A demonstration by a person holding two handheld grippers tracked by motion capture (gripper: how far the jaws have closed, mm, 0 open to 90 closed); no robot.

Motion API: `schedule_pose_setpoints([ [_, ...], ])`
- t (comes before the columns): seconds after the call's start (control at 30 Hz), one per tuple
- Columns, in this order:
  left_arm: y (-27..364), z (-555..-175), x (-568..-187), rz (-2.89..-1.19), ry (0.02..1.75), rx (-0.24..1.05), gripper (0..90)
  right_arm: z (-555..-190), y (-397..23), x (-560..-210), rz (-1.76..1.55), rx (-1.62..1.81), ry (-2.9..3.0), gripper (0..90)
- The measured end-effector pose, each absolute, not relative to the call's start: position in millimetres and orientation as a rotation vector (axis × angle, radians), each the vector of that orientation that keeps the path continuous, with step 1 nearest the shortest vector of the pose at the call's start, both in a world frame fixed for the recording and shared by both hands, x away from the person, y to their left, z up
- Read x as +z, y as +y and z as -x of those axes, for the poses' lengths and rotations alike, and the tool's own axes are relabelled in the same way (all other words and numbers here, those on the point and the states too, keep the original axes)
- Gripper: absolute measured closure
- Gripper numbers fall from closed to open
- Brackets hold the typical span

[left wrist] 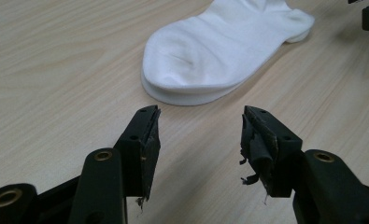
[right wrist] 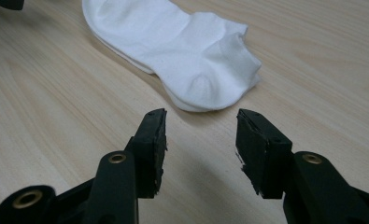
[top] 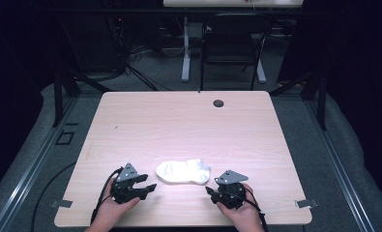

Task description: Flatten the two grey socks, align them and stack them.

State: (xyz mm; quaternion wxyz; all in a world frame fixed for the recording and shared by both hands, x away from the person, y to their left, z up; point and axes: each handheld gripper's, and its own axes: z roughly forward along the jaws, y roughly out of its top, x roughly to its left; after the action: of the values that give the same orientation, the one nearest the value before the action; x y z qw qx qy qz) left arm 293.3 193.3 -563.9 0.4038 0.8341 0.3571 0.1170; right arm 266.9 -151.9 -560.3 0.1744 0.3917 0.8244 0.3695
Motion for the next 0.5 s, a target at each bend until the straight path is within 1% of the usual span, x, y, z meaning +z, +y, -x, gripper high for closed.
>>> schedule_pose_setpoints([
  [0.5,194.4,-296.6,-567.5,-2.089,0.919,0.269,45.4,-268.6,-145.3,-569.7,-1.136,1.038,2.362,53.6],
])
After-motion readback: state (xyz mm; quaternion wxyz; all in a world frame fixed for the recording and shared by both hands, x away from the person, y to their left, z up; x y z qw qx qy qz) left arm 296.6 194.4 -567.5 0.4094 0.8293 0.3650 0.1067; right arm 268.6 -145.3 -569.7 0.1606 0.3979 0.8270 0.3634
